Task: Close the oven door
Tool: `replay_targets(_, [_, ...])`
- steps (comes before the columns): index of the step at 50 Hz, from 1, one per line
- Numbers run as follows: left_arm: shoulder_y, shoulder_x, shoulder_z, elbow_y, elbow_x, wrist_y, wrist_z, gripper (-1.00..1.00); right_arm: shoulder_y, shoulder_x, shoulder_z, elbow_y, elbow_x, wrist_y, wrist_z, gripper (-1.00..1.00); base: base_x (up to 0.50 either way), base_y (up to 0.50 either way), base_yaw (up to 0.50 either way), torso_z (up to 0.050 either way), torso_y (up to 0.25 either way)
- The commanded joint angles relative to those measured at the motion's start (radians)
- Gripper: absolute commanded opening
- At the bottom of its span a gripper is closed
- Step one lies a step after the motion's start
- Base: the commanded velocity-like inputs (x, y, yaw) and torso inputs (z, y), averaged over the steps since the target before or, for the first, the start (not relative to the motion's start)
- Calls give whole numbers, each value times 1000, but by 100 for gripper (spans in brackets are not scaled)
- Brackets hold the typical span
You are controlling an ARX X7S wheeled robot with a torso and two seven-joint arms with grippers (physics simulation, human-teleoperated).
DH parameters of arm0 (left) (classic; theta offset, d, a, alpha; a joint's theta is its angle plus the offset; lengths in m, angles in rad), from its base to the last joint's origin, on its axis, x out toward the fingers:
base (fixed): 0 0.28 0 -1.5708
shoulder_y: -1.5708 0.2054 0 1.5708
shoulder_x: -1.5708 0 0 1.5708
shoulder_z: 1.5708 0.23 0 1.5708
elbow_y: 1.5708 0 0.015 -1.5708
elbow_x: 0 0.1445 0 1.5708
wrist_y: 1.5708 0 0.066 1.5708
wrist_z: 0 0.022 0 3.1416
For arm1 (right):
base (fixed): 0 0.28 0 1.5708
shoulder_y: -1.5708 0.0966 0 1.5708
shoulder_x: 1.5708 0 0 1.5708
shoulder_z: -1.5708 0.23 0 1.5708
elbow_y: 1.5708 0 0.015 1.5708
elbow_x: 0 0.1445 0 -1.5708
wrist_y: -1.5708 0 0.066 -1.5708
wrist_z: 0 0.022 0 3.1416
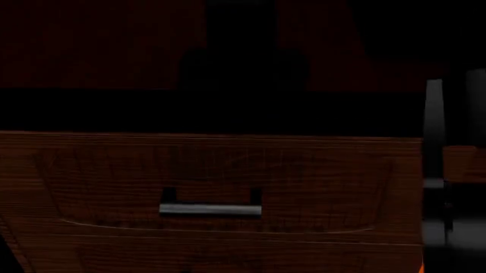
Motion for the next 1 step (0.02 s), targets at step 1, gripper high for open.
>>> replay_targets(1, [-29, 35, 354, -366, -356, 205, 153, 100, 115, -69, 125, 400, -262, -175, -120, 100, 75, -5, -8, 11, -24])
